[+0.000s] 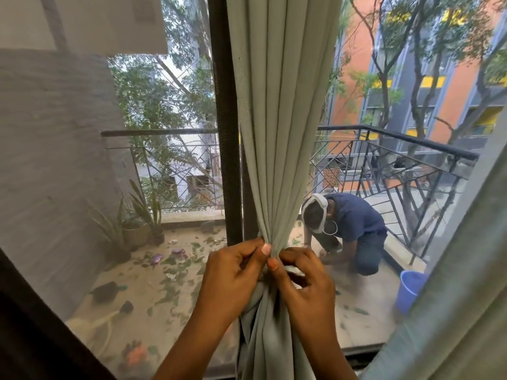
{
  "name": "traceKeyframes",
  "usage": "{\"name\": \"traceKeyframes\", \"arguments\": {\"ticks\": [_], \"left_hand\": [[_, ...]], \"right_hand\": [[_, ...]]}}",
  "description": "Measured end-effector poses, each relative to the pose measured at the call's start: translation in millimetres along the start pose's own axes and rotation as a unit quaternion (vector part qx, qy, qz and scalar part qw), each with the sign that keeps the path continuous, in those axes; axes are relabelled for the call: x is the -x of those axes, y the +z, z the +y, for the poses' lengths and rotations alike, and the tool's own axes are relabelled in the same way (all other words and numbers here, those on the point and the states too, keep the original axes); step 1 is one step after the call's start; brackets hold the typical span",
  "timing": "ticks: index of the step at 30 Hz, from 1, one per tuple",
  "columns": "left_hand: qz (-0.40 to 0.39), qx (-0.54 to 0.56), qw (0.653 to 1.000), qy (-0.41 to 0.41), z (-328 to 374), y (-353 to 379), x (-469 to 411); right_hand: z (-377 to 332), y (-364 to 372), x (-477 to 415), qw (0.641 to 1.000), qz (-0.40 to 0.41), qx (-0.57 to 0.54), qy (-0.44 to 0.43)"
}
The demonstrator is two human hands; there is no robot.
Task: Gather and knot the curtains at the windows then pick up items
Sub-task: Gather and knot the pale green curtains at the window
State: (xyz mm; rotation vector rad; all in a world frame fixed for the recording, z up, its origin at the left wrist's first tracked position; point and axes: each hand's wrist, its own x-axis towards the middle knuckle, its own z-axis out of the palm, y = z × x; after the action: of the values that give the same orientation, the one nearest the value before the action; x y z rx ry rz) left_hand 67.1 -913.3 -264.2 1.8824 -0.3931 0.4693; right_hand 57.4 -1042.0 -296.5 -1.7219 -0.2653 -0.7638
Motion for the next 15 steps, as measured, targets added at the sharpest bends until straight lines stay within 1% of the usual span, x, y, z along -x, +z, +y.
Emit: {"name": "traceKeyframes", "arguments": {"ticks": [2, 4, 7, 11, 15], "left_hand": [[-0.028, 0.105, 0.992, -0.07, 0.9, -2.0, 0.8], [-0.05, 0.181, 0.974, -0.125, 0.7, -1.9, 0.6], [-0.072, 0.215, 0.963, -0.143, -0.3, -5.8, -3.7], [-0.123, 0.228, 0.954, -0.15, -0.5, -8.4, -6.7], [-0.168, 0.269, 0.93, -0.184, -9.9, -10.7, -5.9]], "right_hand": [[0.8, -5.1, -5.3, 0.999, 0.009, -0.012, 0.03], [2.4, -11.7, -10.9, 0.998, 0.028, 0.017, 0.045], [3.6, -16.7, -17.9, 0.997, 0.024, 0.076, 0.023], [-0.1, -26.9, -19.5, 0.993, 0.004, 0.116, 0.009], [-1.6, -27.9, -19.9, 0.988, 0.006, 0.157, -0.003]]}}
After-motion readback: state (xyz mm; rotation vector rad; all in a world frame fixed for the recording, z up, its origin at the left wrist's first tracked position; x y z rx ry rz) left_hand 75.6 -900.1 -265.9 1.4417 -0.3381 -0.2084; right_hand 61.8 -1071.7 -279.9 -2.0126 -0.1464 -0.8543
